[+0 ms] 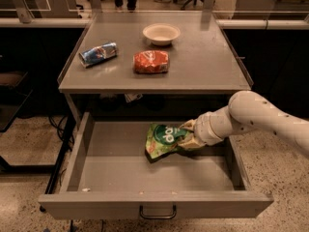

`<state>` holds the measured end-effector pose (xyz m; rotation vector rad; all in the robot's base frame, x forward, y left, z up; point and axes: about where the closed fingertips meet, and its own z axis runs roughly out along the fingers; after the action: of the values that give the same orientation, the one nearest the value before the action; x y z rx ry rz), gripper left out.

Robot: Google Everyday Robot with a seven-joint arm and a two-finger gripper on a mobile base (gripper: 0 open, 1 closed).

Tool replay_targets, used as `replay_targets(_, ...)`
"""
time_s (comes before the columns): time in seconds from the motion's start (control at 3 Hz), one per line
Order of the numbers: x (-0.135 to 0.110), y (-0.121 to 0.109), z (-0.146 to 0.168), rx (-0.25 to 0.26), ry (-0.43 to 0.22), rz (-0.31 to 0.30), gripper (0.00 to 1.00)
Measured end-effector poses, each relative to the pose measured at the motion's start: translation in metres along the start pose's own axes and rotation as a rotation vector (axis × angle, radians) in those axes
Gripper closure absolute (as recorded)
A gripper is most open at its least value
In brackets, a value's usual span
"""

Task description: Place green rice chip bag into top drawer

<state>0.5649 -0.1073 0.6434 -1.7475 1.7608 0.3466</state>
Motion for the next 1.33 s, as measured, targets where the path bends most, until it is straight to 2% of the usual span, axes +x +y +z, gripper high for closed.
replay_targets(1.0,0.0,0.0,0.0001,0.0,0.0,0.0,0.06)
replay_targets(1.33,0.0,0.0,0.0001,0.0,0.0,0.0,0.0)
